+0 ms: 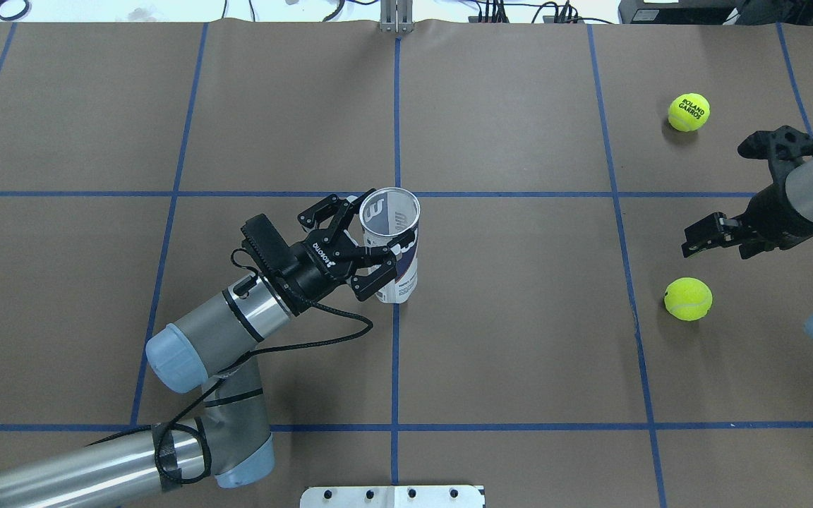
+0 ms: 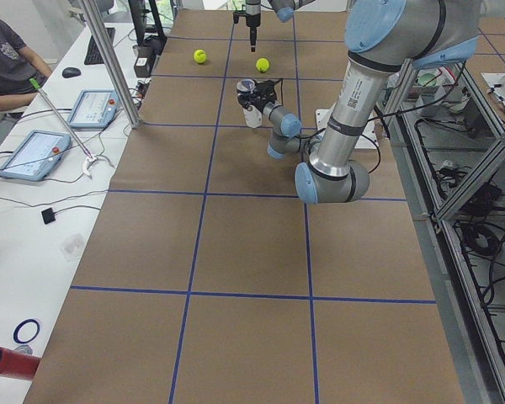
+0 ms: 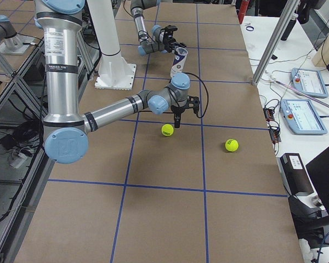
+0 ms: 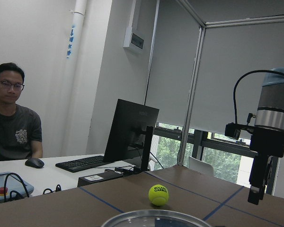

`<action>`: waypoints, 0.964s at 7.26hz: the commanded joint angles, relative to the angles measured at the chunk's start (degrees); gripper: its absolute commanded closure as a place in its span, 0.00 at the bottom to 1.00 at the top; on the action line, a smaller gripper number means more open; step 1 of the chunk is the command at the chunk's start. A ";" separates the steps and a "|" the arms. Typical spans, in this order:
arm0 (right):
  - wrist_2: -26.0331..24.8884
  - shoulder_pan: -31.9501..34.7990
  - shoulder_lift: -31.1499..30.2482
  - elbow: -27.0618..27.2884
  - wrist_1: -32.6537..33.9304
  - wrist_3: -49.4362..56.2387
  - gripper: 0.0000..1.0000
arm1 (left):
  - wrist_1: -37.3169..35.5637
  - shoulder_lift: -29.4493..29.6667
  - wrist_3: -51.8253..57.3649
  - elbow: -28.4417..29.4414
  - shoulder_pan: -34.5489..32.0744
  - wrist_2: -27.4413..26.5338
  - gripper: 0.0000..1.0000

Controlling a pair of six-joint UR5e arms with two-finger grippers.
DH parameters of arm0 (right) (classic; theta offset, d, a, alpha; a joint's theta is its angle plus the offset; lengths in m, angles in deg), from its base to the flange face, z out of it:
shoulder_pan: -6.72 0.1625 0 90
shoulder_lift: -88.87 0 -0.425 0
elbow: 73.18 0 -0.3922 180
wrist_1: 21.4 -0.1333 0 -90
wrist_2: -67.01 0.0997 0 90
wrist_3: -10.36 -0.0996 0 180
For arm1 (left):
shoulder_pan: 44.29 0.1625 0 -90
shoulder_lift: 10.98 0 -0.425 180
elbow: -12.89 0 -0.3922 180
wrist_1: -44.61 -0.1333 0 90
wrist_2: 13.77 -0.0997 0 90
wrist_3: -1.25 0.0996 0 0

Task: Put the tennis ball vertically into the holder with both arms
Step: 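Hold the upright can with the left gripper while the right gripper grasps the nearer ball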

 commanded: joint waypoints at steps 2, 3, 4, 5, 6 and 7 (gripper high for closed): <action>-5.56 -6.50 -0.21 -1.87 -0.02 -1.75 0.01 | -0.06 0.04 0.06 0.23 0.10 -0.55 0.65; -5.33 -6.61 -0.12 -3.36 -0.46 -1.58 0.01 | -0.06 0.04 0.06 0.23 0.10 -0.55 0.65; -5.41 -6.96 0.14 -3.81 -0.46 -1.66 0.01 | -0.06 0.04 0.06 0.23 0.10 -0.55 0.64; -5.50 -7.40 0.23 -4.51 -0.37 -1.66 0.01 | -0.06 0.13 0.06 0.15 0.10 -0.55 0.64; -5.50 -7.84 0.58 -5.13 -0.37 -1.66 0.01 | -0.06 0.21 0.06 0.15 0.10 -0.55 0.64; -5.50 -8.19 0.67 -5.40 -0.46 -1.66 0.02 | -0.06 0.21 0.06 0.15 0.10 -0.55 0.64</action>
